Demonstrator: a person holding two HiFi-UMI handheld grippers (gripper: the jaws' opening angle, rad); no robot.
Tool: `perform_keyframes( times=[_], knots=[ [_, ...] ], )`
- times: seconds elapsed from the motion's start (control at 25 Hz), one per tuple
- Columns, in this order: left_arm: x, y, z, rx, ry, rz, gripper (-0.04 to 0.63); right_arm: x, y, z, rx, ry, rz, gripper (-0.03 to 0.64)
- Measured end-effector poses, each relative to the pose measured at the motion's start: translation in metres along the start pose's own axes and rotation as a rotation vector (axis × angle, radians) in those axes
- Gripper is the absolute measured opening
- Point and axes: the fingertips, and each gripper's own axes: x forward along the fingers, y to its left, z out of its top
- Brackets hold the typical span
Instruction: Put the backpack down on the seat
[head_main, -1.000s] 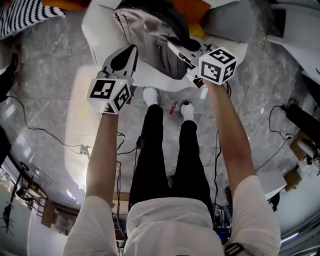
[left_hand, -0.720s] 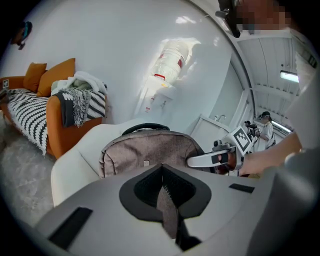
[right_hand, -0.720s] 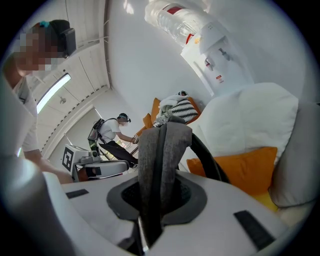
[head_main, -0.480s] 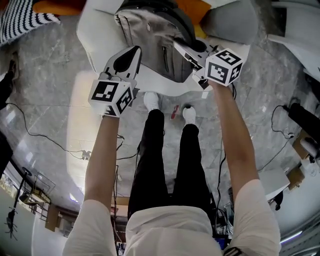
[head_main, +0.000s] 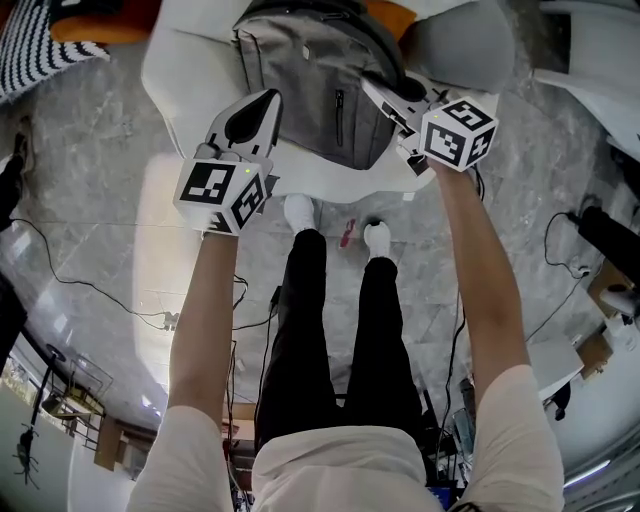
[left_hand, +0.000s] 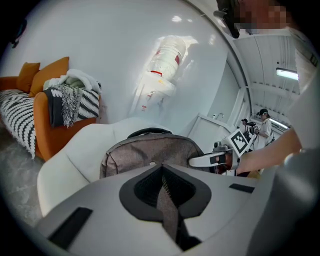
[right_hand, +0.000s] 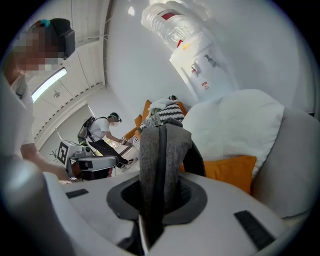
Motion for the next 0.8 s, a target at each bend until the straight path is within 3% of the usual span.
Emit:
perform_keyframes(
  times=[0.8],
  knots=[
    [0.058,-0.037,-0.008,0.060,0.048,-0.080,0.017,-0.055,-0.108,-0.032,0.156,-0.097,-0.226,0.078]
  ],
)
